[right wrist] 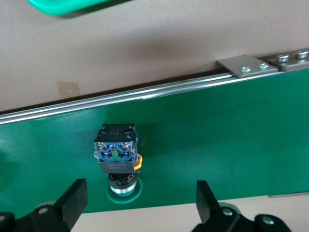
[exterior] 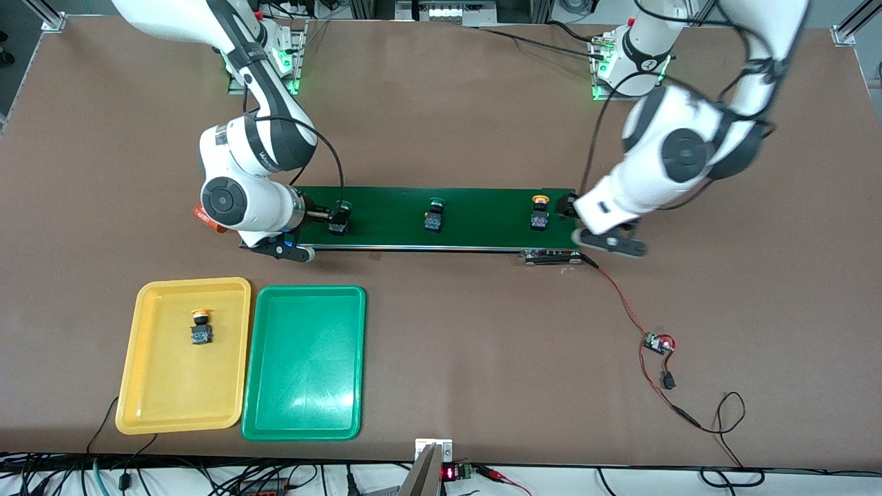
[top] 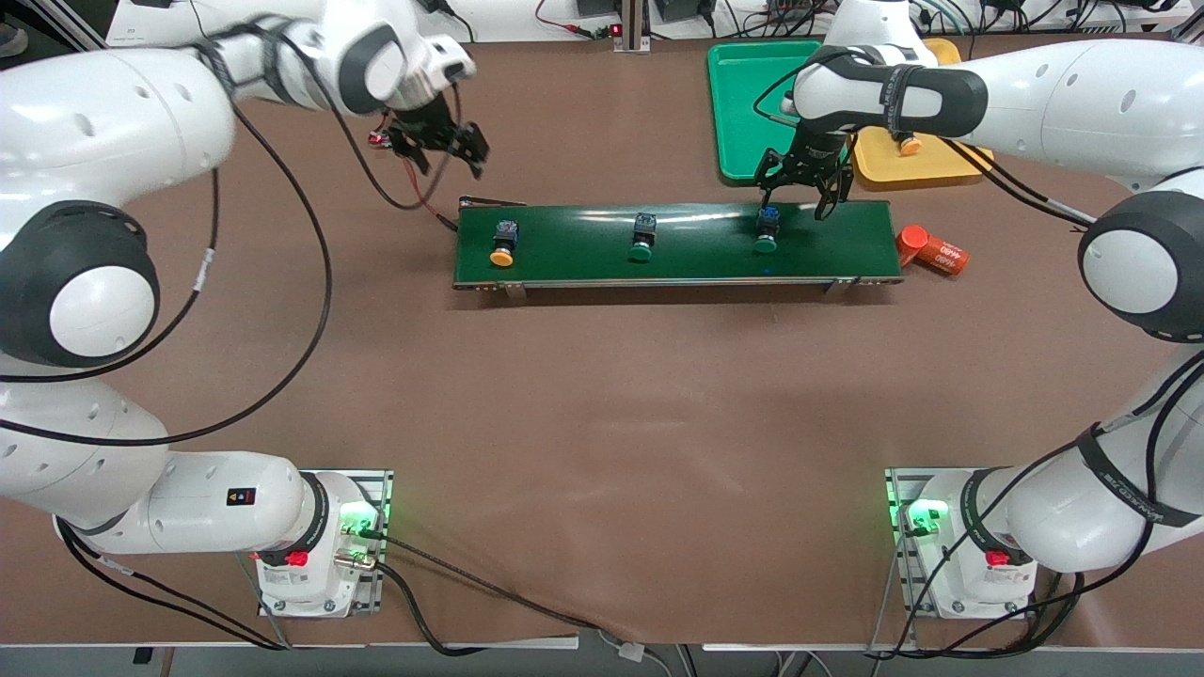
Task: Sort buttons by color to trays
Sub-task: 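Carry the button to the green tray while the left gripper withdraws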
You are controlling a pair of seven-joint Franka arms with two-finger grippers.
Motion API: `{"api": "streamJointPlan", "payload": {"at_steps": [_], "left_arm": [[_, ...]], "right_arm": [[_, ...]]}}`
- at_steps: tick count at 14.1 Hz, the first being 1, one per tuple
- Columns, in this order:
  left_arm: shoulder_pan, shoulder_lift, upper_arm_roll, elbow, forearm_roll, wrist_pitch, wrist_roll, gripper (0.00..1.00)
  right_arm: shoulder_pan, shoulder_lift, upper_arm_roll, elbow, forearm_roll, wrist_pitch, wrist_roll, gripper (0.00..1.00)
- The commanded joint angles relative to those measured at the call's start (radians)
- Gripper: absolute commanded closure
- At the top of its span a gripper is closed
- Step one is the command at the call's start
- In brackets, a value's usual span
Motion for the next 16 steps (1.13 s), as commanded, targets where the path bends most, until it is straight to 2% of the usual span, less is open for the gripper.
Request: {"api": "streamJointPlan", "payload": {"at_steps": [1,2,4,7,9,10,14,16], "left_arm": [[0.018,0.011,0.088,0.112,-0.006,-0.150,0.009,0.00],[0.018,0.008,0.128,0.122,-0.006,-0.161,0.012,0.00],[0.010,0.006,0.212,0.158,-0.006,-0.164,0.015,0.00],[0.010,0.001,0.267,0.221,-0.003,-0.199,0.014,0.00],[0.009,0.006,0.294,0.313,0.004,-0.273,0.015,0.00],[0.007,0.008,0.300,0.362,0.035,-0.316,0.015,0.00],[0.004,0.008,0.301,0.489,0.060,-0.417,0.017,0.00],[0.018,0.006,0.294,0.526,0.064,-0.477,0.035,0.00]], "right_arm": [[0.000,0.007,0.003,-0.009,0.022,0.018,-0.020,0.00],[0.001,0.016,0.003,-0.009,0.022,0.024,-0.020,0.00],[0.001,0.031,0.003,-0.008,0.022,0.037,-0.021,0.13],[0.004,0.050,0.003,-0.005,0.022,0.044,-0.041,0.45],[-0.002,0.054,0.003,-0.003,0.022,0.044,-0.066,0.65],[-0.005,0.054,0.003,-0.002,0.022,0.043,-0.075,0.72],[-0.011,0.053,-0.005,0.026,0.019,0.031,-0.106,0.85],[-0.026,0.042,-0.009,0.097,-0.007,-0.007,-0.167,0.86]]}}
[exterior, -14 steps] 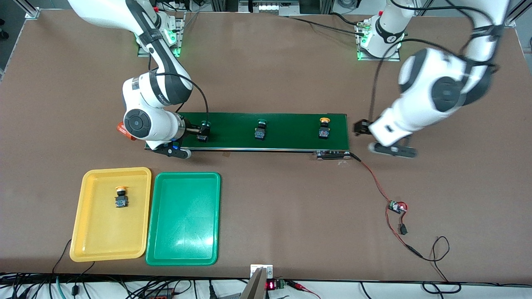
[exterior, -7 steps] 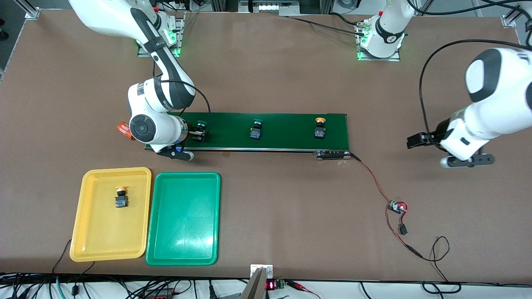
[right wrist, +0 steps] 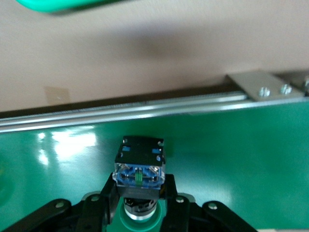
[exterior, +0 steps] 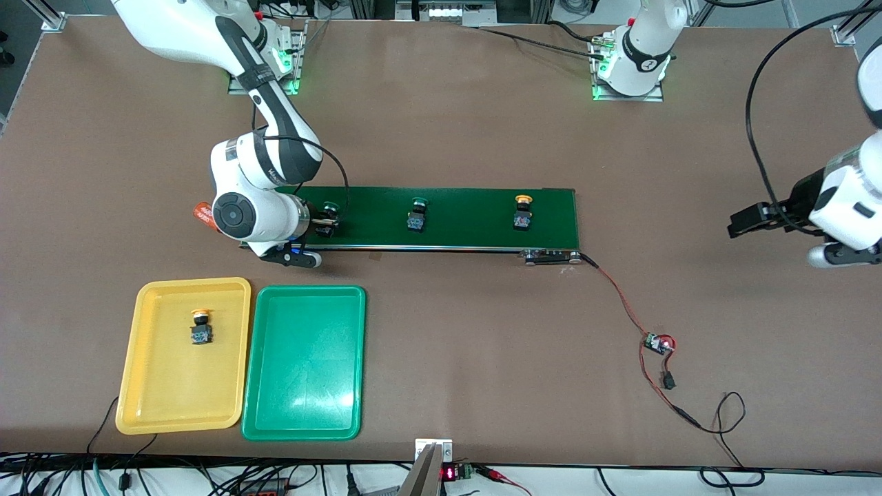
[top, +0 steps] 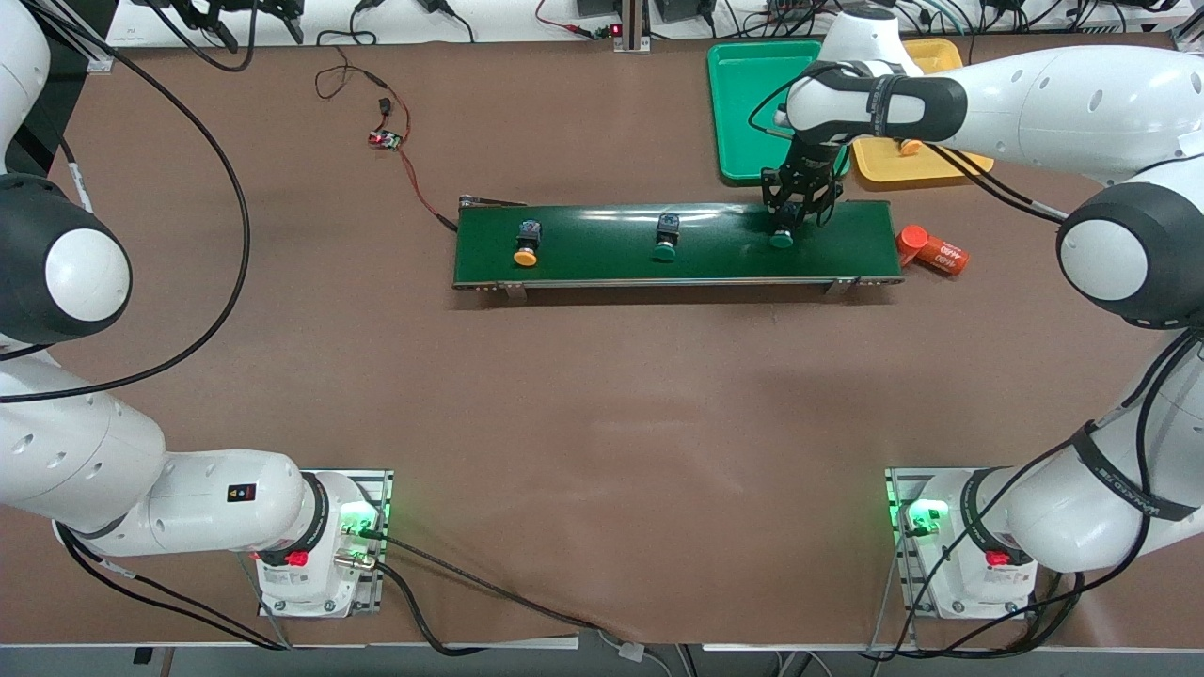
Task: Sort buttons by color to trays
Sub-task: 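Carry the button to the green tray while the left gripper withdraws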
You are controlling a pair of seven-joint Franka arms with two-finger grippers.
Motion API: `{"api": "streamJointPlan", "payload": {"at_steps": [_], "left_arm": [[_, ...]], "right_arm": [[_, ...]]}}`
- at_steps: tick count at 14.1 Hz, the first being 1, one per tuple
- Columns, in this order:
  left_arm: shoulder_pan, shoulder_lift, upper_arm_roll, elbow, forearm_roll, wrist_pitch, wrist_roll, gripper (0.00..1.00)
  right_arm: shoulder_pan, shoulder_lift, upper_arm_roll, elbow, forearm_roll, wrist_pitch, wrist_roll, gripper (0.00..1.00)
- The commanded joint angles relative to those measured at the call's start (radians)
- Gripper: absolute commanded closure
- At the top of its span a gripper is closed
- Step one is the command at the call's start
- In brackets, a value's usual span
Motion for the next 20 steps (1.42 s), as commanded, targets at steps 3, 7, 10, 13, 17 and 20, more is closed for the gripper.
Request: {"api": "streamJointPlan", "payload": {"at_steps": [3,7,10,13,17,20], "left_arm": [[0.011,-0.025,0.013,0.055,0.022,-0.094,0.072,0.00],[0.034,-0.049,0.002,0.049,0.020,-0.108,0.078,0.00],[0.039,-0.050,0.010,0.053,0.010,-0.117,0.083,0.00],[0.033,-0.044,-0.001,0.059,0.021,-0.135,0.104,0.00],[0.037,-0.050,0.006,0.063,0.019,-0.088,0.093,0.00],[0.039,-0.084,0.010,0.046,0.016,-0.082,0.107,0.00]], "right_arm": [[-0.054,0.011,-0.002,0.229,-0.125,-0.055,-0.161,0.86],[-0.077,0.178,-0.016,0.463,-0.181,-0.046,-0.245,0.86],[-0.082,0.274,-0.045,0.521,-0.202,0.090,-0.285,0.86],[-0.082,0.329,-0.054,0.523,-0.202,0.207,-0.290,0.86],[-0.082,0.347,-0.059,0.525,-0.204,0.243,-0.312,0.86],[-0.082,0.387,-0.069,0.526,-0.204,0.318,-0.313,0.86]]}}
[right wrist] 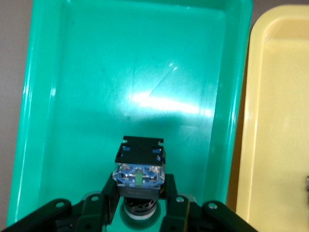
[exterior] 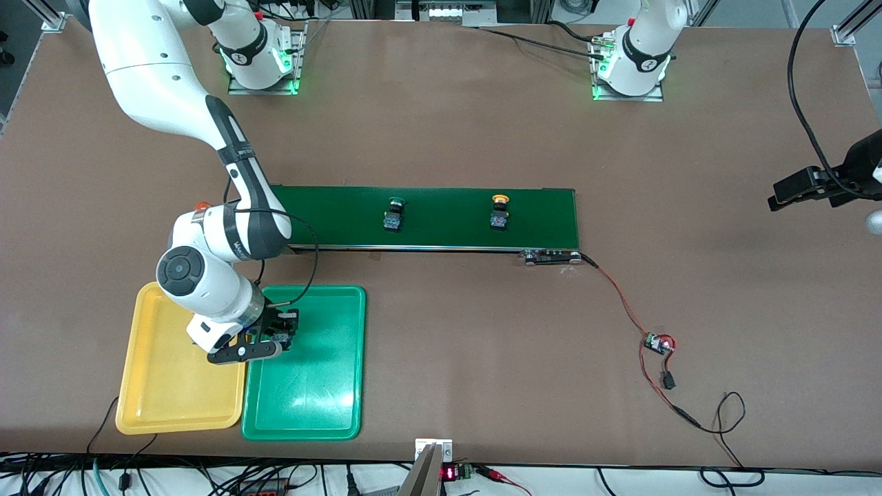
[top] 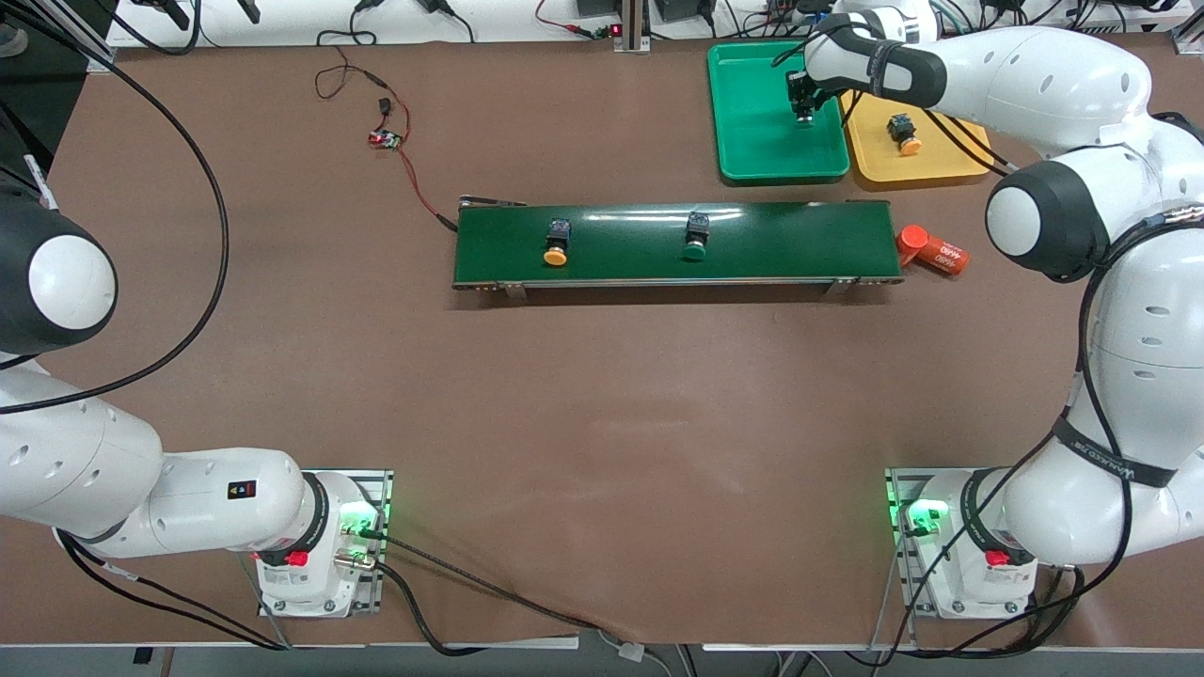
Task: Sort buttons by color to trays
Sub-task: 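Carry the button to the green tray while the left gripper withdraws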
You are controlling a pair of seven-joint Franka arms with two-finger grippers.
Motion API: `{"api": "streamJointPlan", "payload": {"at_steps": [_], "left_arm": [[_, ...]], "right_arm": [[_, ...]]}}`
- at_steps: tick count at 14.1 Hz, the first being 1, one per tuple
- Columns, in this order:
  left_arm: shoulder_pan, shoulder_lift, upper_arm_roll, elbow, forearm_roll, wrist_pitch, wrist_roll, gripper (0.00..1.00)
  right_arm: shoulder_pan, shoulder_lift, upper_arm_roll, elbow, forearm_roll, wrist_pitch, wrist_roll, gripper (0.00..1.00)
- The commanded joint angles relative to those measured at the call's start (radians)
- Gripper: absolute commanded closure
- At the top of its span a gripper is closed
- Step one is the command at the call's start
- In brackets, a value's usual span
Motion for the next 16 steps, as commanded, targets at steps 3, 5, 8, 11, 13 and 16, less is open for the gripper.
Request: {"api": "streamJointPlan", "payload": {"at_steps": [3,5,8,11,13,16], "left_arm": [[0.005,-0.087,-0.006,-0.068,0.010,-0.036,0.028,0.00],[0.004,-0.120,-0.009,-0.115,0.010,-0.017,0.036,0.00],[0.004,-0.112,-0.009,-0.116,0.001,-0.001,0.038,0.00],[0.005,-0.113,-0.009,-0.120,0.001,0.004,0.038,0.00],[0.004,-0.112,-0.008,-0.120,0.001,0.010,0.038,0.00],[0.004,-0.110,-0.008,-0.120,0.001,0.023,0.038,0.00]], "right_arm": [[0.002,0.090,-0.022,0.028,-0.010,0.122,-0.013,0.68],[0.002,0.099,-0.021,0.028,-0.010,0.142,-0.010,0.16],[0.004,0.092,-0.023,0.028,-0.010,0.134,-0.012,0.00],[0.007,0.056,-0.023,0.028,-0.010,0.090,-0.012,0.00],[0.013,-0.005,-0.024,0.028,-0.010,-0.014,0.001,0.00],[0.025,-0.097,-0.021,0.026,-0.008,-0.169,0.069,0.00]]}}
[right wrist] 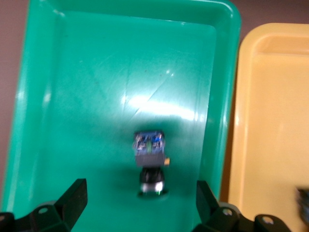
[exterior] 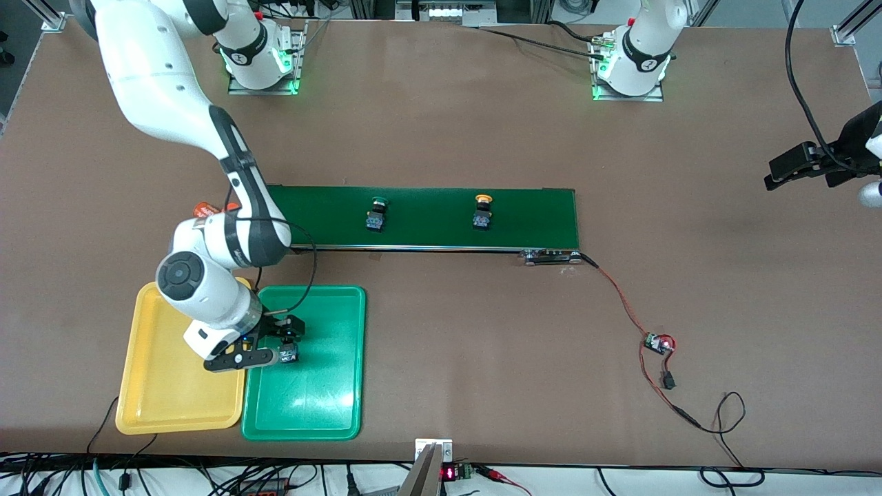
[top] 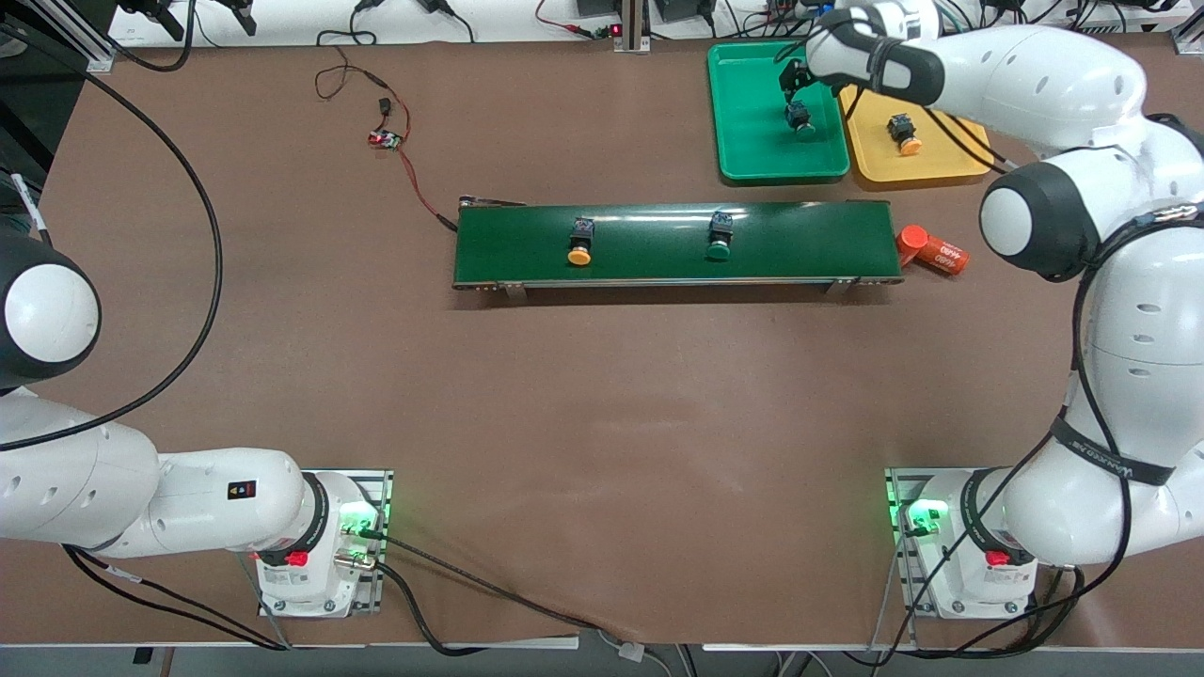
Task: Sort buttons by color to trays
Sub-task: 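Release the button in the green tray and grasp the next belt button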
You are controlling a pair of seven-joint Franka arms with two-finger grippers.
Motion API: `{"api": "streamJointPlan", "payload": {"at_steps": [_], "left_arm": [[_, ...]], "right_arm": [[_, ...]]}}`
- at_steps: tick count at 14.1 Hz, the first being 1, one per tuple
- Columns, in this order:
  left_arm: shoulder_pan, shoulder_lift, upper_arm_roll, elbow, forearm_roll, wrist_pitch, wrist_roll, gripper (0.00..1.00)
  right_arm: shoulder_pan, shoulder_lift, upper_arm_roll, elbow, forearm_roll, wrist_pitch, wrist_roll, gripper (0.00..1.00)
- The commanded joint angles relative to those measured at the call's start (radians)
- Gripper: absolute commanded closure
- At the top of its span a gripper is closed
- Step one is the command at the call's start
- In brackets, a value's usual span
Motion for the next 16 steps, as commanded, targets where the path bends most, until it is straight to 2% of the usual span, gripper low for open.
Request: {"api": "streamJointPlan", "payload": {"at_steps": [1,4,5,7,10,13,16], "left_arm": [[0.004,-0.023,-0.002,-0.024,0.001,0.036,0.027,0.00],[0.006,-0.023,-0.002,-0.024,0.001,0.044,0.027,0.00],[0.006,-0.023,-0.002,-0.023,-0.001,0.044,0.026,0.00],[0.006,-0.023,-0.002,-0.023,-0.001,0.045,0.026,0.00],[0.006,-0.023,0.006,-0.023,-0.001,0.044,0.026,0.00],[0.008,-0.021,0.009,-0.024,-0.001,0.040,0.026,0.00],[0.008,-0.021,0.009,-0.024,-0.001,0.040,0.026,0.00]], "right_arm": [[0.033,-0.104,-0.001,-0.023,-0.010,-0.129,0.119,0.00],[0.081,-0.125,0.013,-0.037,0.015,-0.208,0.252,0.00],[0.087,-0.125,0.039,-0.057,0.042,-0.235,0.269,0.00],[0.090,-0.145,0.055,-0.118,0.076,-0.239,0.288,0.00],[0.088,-0.176,0.101,-0.198,0.078,-0.238,0.357,0.00],[0.084,-0.205,0.111,-0.261,0.079,-0.244,0.359,0.00],[0.078,-0.234,0.111,-0.318,0.174,-0.267,0.346,0.00]]}}
